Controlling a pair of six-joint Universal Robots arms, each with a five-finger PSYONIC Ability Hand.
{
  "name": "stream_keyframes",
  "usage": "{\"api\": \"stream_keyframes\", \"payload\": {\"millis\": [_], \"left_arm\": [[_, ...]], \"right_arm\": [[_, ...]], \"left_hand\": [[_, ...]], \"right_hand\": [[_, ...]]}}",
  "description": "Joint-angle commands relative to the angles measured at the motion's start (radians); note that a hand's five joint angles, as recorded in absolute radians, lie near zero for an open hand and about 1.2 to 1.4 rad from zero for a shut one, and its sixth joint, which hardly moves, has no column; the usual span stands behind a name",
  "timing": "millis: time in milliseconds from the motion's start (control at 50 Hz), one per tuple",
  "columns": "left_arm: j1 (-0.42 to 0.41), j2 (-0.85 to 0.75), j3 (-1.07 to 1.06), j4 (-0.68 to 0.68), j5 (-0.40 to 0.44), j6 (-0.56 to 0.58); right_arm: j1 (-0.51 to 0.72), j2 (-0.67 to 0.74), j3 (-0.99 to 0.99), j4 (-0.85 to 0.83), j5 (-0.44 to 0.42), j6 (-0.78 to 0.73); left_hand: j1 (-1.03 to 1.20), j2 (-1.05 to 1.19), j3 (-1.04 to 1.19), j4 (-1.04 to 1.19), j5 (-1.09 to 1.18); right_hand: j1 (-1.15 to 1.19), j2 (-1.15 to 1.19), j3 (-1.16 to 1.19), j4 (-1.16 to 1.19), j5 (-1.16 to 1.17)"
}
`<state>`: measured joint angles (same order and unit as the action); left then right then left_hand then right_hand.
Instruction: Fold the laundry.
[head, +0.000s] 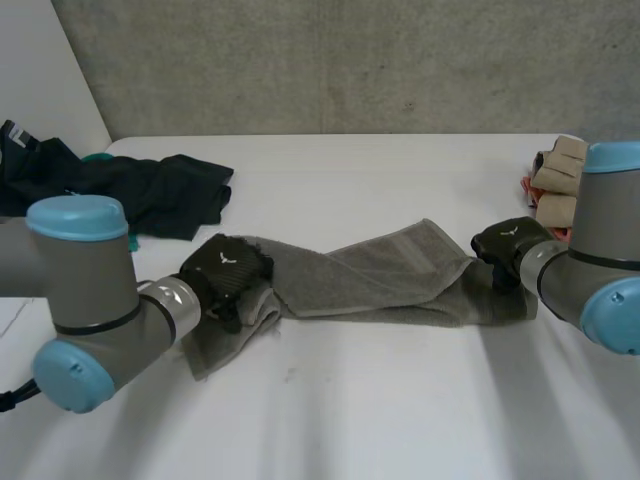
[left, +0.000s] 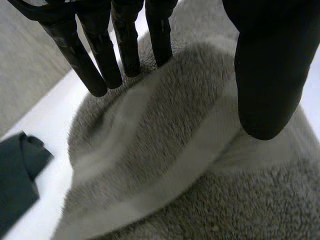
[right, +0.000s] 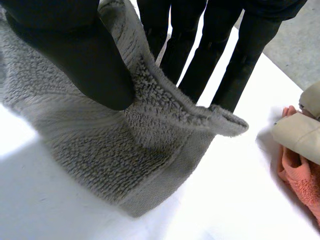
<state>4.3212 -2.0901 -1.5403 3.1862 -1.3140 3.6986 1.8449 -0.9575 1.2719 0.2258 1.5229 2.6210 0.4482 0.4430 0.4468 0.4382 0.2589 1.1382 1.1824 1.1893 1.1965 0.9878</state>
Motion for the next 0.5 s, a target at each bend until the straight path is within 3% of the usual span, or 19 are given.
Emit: {"api": "stream_keyframes", "payload": {"millis": [20,120,140,160,200,400,500], "left_arm": [[-0.008,-0.076,0.055,-0.009,-0.011,-0.003],[-0.012,-0.093,0.080,-0.011,-0.013,-0.005],[-0.009,-0.088,0.083,-0.012,-0.010,-0.005],[-0.008,-0.082,0.085,-0.011,-0.010,-0.008],[-0.005,-0.062,0.085,-0.009,-0.011,-0.015],[0.084,0.232,0.042,-0.026,0.021,-0.161],[0.156,0.285,0.039,-0.095,0.103,-0.172]], "right_arm": [[-0.009,-0.003,0.023,-0.016,-0.003,-0.003],[-0.012,-0.007,0.032,-0.020,-0.003,-0.004],[-0.012,-0.010,0.038,-0.023,-0.001,-0.006],[-0.012,-0.013,0.041,-0.023,-0.001,-0.006],[-0.015,-0.023,0.047,-0.026,-0.001,-0.009],[-0.068,-0.141,0.058,0.015,-0.004,-0.122],[-0.098,-0.236,0.055,0.108,-0.019,-0.214]], "left_hand": [[-0.009,-0.003,-0.007,0.001,0.006],[0.205,0.210,0.206,0.215,0.219],[0.514,0.519,0.515,0.524,0.528],[0.688,0.694,0.690,0.698,0.703],[0.886,0.891,0.887,0.896,0.901],[0.805,0.810,0.806,0.815,0.819],[0.529,0.534,0.531,0.539,0.544]], "right_hand": [[0.258,0.214,0.207,0.200,0.234],[0.258,0.214,0.207,0.200,0.234],[0.258,0.214,0.207,0.200,0.234],[0.258,0.214,0.207,0.200,0.234],[0.258,0.214,0.207,0.200,0.234],[0.258,0.214,0.207,0.200,0.234],[0.258,0.214,0.207,0.200,0.234]]}}
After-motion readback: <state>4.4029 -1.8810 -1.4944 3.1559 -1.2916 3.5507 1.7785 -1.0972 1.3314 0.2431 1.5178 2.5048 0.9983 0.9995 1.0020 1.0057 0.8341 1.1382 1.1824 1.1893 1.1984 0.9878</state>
